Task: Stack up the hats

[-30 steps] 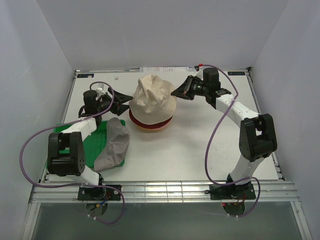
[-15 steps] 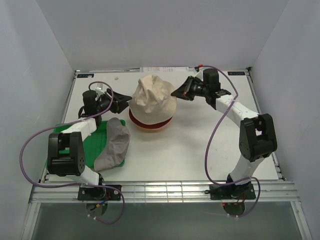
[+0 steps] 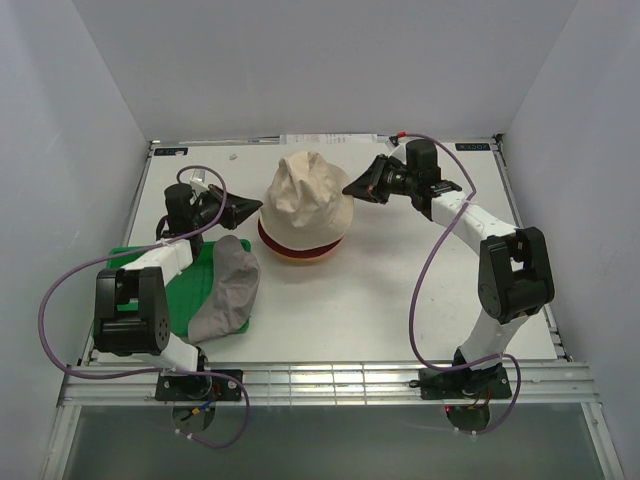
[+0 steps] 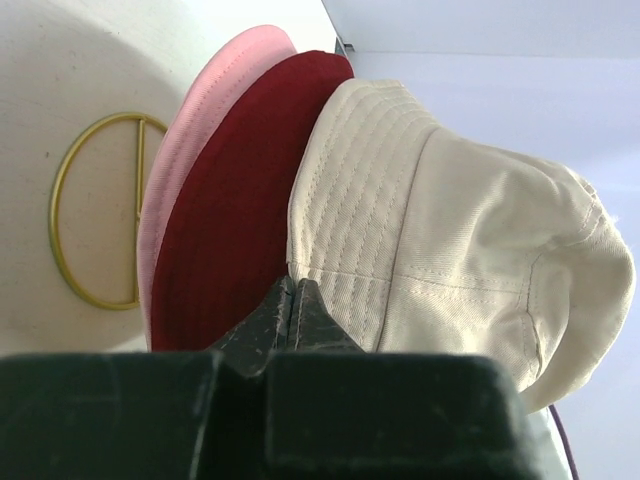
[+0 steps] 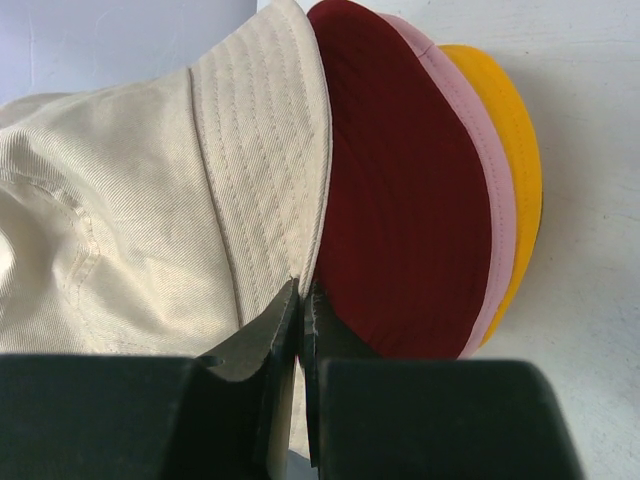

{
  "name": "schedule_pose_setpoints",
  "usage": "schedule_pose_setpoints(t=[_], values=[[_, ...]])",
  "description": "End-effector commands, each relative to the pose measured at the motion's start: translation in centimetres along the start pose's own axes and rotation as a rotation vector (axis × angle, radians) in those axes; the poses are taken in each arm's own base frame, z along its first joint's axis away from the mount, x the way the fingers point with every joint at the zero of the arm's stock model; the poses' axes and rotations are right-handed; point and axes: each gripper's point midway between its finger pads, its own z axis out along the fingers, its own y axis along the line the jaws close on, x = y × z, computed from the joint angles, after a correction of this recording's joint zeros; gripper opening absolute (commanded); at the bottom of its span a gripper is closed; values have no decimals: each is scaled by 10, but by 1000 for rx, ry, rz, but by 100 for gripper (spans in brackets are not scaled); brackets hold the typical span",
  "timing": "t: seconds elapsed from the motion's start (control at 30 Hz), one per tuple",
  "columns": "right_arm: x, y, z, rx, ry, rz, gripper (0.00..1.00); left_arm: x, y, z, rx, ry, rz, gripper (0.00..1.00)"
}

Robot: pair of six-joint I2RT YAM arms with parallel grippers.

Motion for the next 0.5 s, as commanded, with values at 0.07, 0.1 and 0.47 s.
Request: schedule_pose_setpoints(t=[0.07, 0.1, 0.47], values=[[-1, -13, 4, 15, -13, -20, 8, 5, -5, -9, -4, -1, 48, 0], [0, -16, 5, 18, -10, -18, 8, 5, -4, -9, -9, -2, 50, 0], [10, -48, 19, 54, 31, 37, 8, -6, 20, -9, -161, -49, 69, 0]])
